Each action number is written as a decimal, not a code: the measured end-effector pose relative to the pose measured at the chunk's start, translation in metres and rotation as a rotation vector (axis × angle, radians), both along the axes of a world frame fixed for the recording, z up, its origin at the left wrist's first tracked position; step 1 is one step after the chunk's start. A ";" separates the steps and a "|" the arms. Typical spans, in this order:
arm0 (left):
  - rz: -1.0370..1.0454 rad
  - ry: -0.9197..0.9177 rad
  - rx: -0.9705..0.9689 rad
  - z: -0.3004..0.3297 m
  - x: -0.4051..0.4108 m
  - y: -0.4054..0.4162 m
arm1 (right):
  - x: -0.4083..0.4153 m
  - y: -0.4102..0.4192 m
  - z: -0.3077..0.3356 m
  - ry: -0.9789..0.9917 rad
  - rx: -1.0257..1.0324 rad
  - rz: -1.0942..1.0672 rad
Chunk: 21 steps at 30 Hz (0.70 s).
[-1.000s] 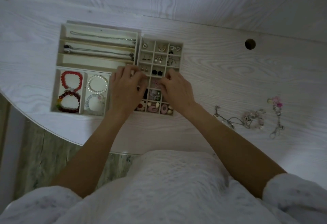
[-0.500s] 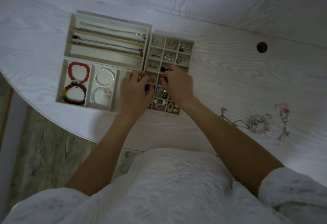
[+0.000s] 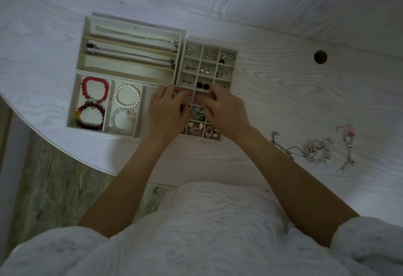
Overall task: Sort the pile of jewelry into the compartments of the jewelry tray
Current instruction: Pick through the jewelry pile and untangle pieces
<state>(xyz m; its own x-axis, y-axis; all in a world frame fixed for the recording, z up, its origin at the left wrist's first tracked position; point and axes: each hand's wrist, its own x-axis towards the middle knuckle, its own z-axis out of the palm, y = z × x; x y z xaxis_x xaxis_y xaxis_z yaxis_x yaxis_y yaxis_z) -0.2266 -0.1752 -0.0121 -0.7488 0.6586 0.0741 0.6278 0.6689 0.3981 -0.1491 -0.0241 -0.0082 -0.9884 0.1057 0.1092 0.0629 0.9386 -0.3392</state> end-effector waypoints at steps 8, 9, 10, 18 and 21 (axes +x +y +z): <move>-0.015 -0.051 0.030 -0.005 0.000 0.000 | 0.000 0.001 -0.001 -0.067 -0.001 -0.025; -0.014 -0.052 0.028 -0.005 0.001 0.001 | 0.001 0.002 -0.001 -0.070 -0.002 -0.020; -0.013 -0.050 0.027 -0.005 0.001 0.002 | 0.002 0.002 -0.001 -0.075 -0.004 -0.017; 0.000 0.030 0.043 -0.010 0.007 0.003 | 0.010 0.002 -0.002 -0.113 -0.054 -0.074; -0.027 0.073 0.048 -0.006 0.017 0.007 | 0.017 0.008 0.014 -0.111 -0.104 -0.113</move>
